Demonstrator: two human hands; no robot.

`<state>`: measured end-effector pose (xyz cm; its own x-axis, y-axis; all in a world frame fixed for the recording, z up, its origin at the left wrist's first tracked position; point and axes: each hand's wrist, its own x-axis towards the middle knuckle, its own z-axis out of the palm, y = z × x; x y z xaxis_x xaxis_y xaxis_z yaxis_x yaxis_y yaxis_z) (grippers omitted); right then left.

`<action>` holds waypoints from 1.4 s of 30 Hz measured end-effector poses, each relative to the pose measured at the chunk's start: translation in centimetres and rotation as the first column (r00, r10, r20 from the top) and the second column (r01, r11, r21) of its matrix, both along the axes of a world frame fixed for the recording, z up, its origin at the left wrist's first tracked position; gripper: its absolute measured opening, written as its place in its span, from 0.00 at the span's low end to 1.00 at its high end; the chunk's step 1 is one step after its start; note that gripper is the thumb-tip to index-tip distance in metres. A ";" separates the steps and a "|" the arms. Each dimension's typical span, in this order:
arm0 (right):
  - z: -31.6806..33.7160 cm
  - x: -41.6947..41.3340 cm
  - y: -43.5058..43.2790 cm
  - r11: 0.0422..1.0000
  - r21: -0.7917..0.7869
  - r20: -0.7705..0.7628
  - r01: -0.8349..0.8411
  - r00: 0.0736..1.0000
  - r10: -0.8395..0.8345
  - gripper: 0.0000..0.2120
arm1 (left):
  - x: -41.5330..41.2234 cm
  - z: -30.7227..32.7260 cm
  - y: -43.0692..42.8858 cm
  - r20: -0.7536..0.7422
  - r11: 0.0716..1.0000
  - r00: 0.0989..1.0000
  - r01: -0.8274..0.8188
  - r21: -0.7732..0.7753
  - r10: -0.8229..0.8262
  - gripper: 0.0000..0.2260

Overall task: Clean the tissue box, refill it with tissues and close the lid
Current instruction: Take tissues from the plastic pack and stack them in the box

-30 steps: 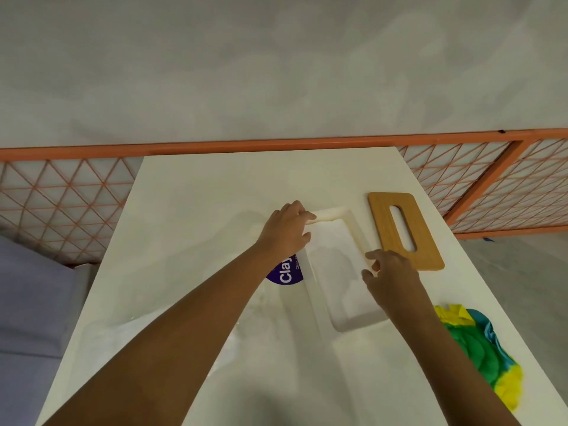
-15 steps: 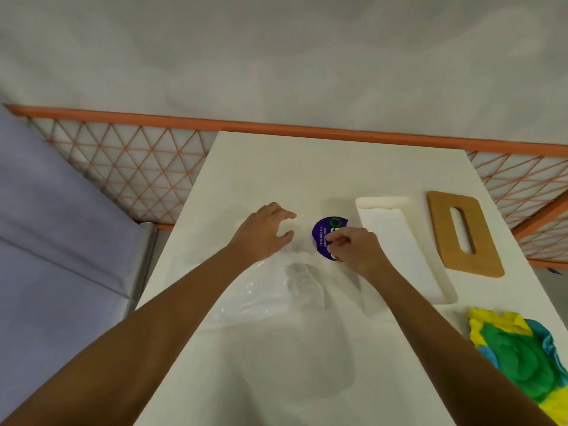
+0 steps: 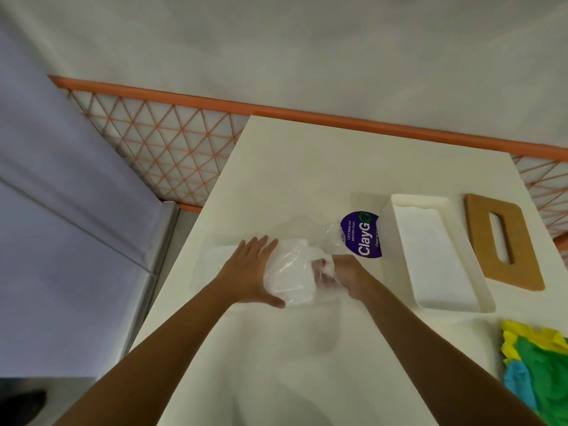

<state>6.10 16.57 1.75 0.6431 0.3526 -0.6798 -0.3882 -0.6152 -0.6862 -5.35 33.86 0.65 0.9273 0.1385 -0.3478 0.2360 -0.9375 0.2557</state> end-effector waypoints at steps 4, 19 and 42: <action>0.0 -1.1 1.1 0.982 -0.154 0.292 -0.106 0.945 0.148 0.12 | 0.2 -0.8 -0.2 0.040 1.000 0.999 0.003 0.023 -0.004 0.54; 0.4 -2.3 2.5 0.982 -0.171 0.432 -0.078 0.890 0.146 0.17 | 0.2 -1.2 -0.3 0.107 1.000 0.994 -0.019 0.004 0.018 0.53; -0.6 0.1 0.2 0.996 -0.051 0.093 0.071 0.993 -0.066 0.06 | -0.4 -0.4 0.1 0.169 0.994 0.983 -0.052 -0.095 0.068 0.52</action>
<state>6.24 16.78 1.15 0.7247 0.2698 -0.6341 -0.3677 -0.6268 -0.6870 -5.75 33.95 0.22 0.9652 0.1714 -0.1976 0.2366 -0.8942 0.3800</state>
